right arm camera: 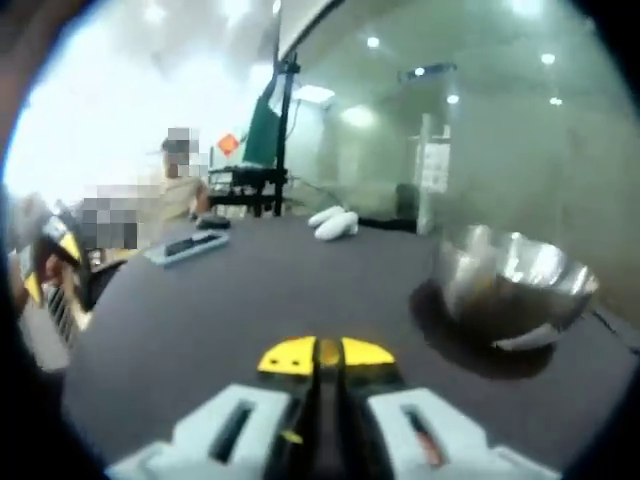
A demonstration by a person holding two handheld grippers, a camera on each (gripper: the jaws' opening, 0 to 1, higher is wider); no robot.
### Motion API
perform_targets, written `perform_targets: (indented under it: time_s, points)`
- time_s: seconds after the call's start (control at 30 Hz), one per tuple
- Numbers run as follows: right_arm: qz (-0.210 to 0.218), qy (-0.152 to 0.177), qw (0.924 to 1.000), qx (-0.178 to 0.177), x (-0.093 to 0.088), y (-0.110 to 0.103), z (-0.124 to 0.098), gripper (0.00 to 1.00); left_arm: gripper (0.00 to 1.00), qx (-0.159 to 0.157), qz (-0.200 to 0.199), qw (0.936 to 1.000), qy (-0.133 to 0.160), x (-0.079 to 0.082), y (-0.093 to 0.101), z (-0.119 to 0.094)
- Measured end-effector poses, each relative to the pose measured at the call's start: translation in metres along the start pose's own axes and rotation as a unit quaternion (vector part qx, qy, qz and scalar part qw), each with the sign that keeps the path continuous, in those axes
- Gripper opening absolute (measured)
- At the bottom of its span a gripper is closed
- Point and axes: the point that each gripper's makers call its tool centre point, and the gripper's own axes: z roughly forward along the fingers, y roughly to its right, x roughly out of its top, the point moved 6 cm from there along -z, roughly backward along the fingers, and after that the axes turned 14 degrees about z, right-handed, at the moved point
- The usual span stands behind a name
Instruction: Pick up the QQ candy scattered on the table and place it into the stainless steel bowl on the table
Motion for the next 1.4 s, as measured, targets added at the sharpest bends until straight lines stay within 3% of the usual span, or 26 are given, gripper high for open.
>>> perform_targets:
  time_s: [0.1,0.27,0.33,0.43,0.73,0.8,0.87,0.97,1.13,1.27,1.4]
  points:
    - [-0.005,0.044,0.9978,-0.049,0.031,0.022,-0.008,0.09,0.45,0.001,0.000,1.0000,-0.004,-0.003,0.001,0.000]
    - [-0.044,0.105,0.9821,-0.150,0.082,0.063,-0.016,0.08,0.45,-0.007,-0.002,1.0000,-0.002,-0.001,0.006,0.003]
    - [-0.021,0.106,0.9825,-0.152,0.089,0.067,-0.014,0.08,0.45,-0.014,-0.035,0.9990,0.026,0.006,0.008,0.005]
    - [-0.015,0.102,0.9802,-0.169,0.093,0.083,-0.005,0.08,0.45,-0.013,-0.019,0.9995,0.020,0.007,0.008,0.003]
    - [0.001,0.104,0.9780,-0.181,0.096,0.094,0.004,0.09,0.45,-0.011,-0.026,0.9995,0.015,0.003,0.005,-0.003]
    - [0.009,0.117,0.9789,-0.167,0.098,0.091,0.003,0.19,0.45,-0.012,-0.027,0.9995,0.013,0.001,0.004,-0.004]
    - [0.026,0.133,0.9794,-0.150,0.099,0.085,0.000,0.38,0.45,-0.013,-0.027,0.9995,0.012,0.000,0.004,-0.005]
    - [0.016,0.135,0.9772,-0.163,0.099,0.093,-0.008,0.22,0.45,-0.011,-0.029,0.9994,0.011,-0.001,0.004,-0.005]
    - [0.035,0.136,0.9781,-0.154,0.096,0.090,-0.013,0.25,0.45,-0.007,-0.031,0.9994,0.012,0.000,0.004,-0.004]
    - [0.028,0.132,0.9833,-0.122,0.090,0.072,-0.023,0.25,0.45,-0.006,-0.029,0.9995,0.012,0.002,0.005,-0.002]
    - [0.029,0.130,0.9861,-0.099,0.092,0.070,-0.028,0.25,0.45,-0.008,-0.028,0.9995,0.011,0.002,0.006,-0.001]
